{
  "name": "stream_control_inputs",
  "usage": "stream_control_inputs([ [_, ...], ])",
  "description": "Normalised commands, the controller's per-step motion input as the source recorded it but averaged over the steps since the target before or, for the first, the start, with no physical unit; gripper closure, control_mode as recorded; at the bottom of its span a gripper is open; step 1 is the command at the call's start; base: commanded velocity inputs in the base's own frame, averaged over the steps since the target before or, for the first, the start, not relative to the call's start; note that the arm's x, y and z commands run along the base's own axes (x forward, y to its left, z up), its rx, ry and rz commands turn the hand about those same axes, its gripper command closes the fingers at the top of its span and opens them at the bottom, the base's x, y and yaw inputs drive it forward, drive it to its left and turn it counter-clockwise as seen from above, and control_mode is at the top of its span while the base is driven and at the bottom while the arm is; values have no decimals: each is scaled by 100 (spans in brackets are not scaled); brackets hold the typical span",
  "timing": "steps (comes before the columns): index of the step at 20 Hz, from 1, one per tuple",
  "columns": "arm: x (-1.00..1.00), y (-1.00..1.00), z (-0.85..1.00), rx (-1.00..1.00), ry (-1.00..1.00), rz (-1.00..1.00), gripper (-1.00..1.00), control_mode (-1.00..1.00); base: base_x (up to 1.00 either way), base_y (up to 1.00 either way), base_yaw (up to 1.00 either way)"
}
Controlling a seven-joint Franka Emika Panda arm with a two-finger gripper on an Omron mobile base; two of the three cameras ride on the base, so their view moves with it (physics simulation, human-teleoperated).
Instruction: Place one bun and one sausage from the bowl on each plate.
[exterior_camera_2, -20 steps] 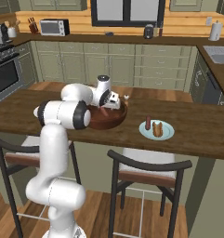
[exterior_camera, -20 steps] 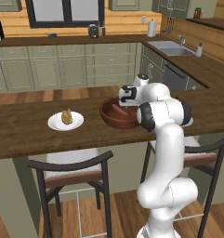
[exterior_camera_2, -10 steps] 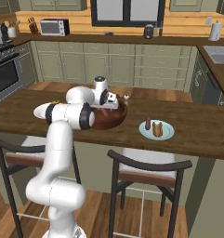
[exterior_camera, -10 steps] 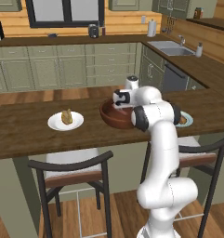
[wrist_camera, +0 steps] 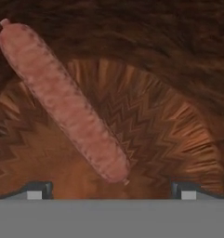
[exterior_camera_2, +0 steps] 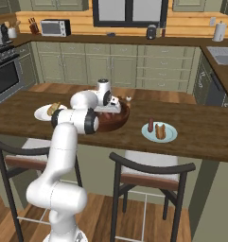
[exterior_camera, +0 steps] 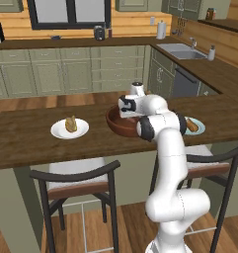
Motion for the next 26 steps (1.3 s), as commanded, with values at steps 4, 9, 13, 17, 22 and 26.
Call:
stream_control_inputs([
  [4,9,0,-19,0,0,0,-100,-100,0,0,0],
  [9,10,2,-49,-2,-4,0,-100,-100,0,0,0],
  [13,44,0,-15,0,-17,0,-100,-100,0,0,0],
  [17,19,0,-42,-2,-6,0,100,-100,0,0,0],
  [22,-5,0,-16,0,-2,0,100,-100,0,0,0],
  [26,-59,0,-14,-1,0,0,100,-100,0,0,0],
])
